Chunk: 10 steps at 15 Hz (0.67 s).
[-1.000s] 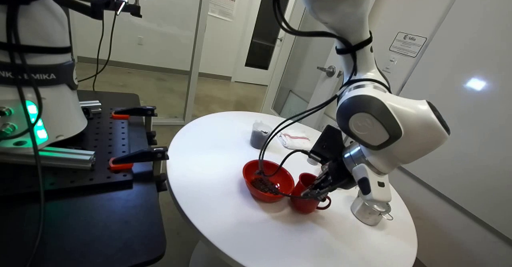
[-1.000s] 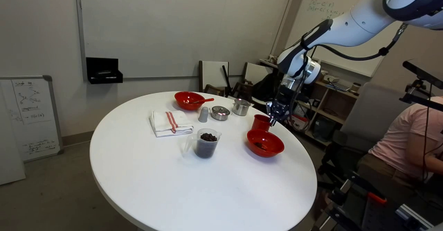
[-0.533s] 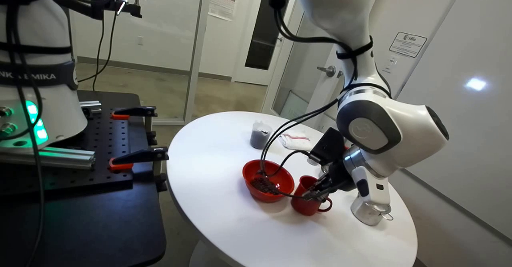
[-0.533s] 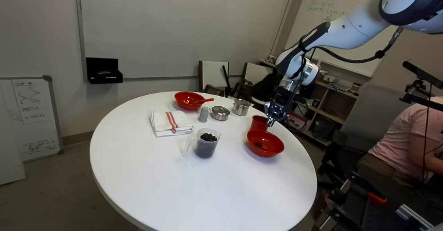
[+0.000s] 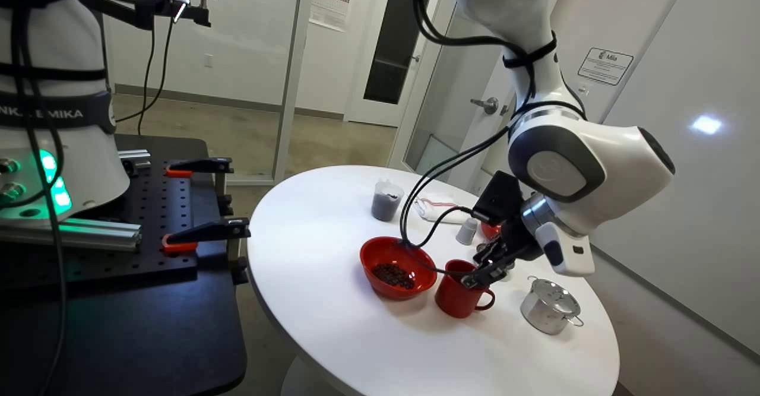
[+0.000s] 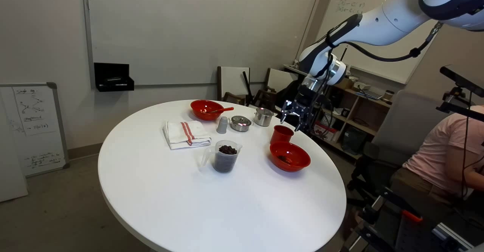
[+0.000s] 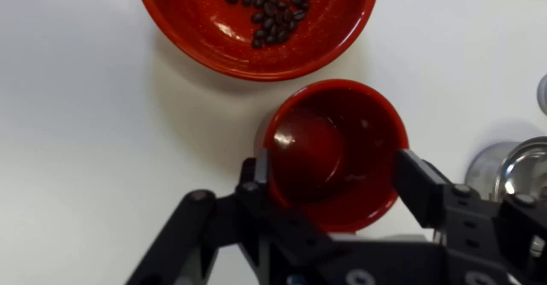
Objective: Move the red cup from left to right.
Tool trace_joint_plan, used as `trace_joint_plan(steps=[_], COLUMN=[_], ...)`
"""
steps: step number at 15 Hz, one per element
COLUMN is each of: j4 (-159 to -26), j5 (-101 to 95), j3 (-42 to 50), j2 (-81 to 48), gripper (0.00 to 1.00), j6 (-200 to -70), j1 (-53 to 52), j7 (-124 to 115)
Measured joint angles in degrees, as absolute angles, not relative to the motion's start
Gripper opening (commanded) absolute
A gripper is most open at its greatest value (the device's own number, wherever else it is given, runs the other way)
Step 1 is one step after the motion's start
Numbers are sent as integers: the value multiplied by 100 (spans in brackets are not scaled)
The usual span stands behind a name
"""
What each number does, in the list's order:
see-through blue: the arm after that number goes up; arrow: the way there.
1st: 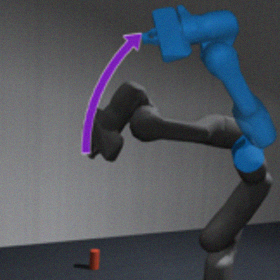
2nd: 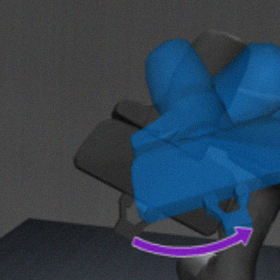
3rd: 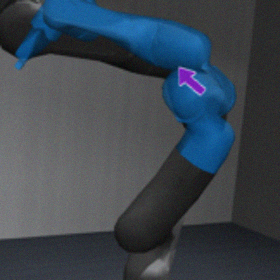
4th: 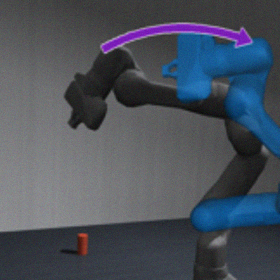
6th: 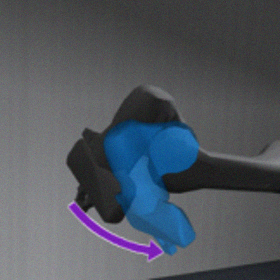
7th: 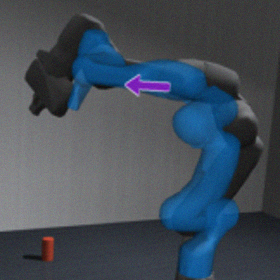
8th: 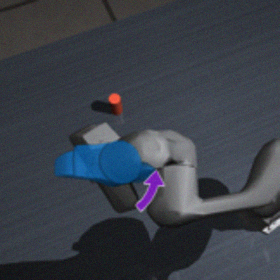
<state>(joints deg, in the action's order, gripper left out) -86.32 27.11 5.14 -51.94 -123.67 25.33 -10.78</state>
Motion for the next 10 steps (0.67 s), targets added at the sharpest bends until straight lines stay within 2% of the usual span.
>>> trace_joint_plan(steps=[5, 10], j4=[-9058, -9269], j5=[2429, 1680], j3=[462, 399], j2=[-4418, -3670], gripper=[100, 100], j6=[-12305, -11411], j1=[2117, 1412], j7=[-550, -453])
